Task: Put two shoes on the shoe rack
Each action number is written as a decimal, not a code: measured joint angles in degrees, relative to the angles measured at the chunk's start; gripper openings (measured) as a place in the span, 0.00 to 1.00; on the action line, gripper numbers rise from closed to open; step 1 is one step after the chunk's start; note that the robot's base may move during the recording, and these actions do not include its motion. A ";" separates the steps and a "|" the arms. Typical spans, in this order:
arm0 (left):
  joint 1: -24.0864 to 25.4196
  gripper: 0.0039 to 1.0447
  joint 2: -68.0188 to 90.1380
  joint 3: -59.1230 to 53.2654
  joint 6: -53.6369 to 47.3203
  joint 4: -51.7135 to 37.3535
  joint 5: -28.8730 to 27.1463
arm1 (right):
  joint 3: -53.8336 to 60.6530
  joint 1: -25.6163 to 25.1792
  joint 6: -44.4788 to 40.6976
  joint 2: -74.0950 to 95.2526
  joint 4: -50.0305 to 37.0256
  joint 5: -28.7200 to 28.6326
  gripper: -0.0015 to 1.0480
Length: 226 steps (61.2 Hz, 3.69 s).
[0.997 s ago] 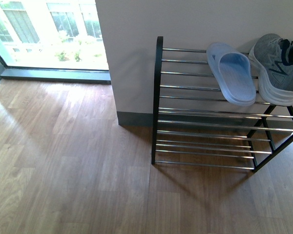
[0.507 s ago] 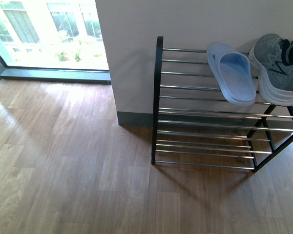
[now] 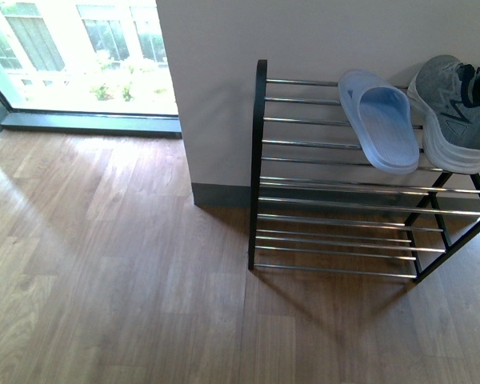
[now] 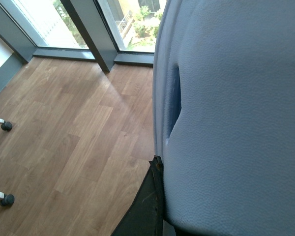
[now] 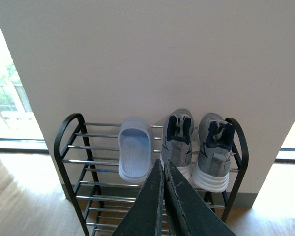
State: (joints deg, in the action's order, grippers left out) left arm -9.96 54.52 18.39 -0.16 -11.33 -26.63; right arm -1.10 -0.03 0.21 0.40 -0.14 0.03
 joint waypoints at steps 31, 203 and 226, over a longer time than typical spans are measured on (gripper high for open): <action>0.04 0.02 0.00 0.00 0.00 0.00 -0.28 | 0.00 0.00 -0.04 -0.09 0.04 -0.22 0.70; -12.76 0.91 86.29 86.62 17.42 15.65 16.83 | 0.00 0.02 -0.04 -0.13 0.15 0.15 0.91; -11.41 0.91 54.23 44.54 15.89 -5.97 4.85 | 0.00 0.02 -0.04 -0.13 0.15 0.15 0.91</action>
State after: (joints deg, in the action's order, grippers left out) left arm -21.37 108.75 62.94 15.73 -17.30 -21.78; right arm -1.10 -0.01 0.16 0.27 0.01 0.19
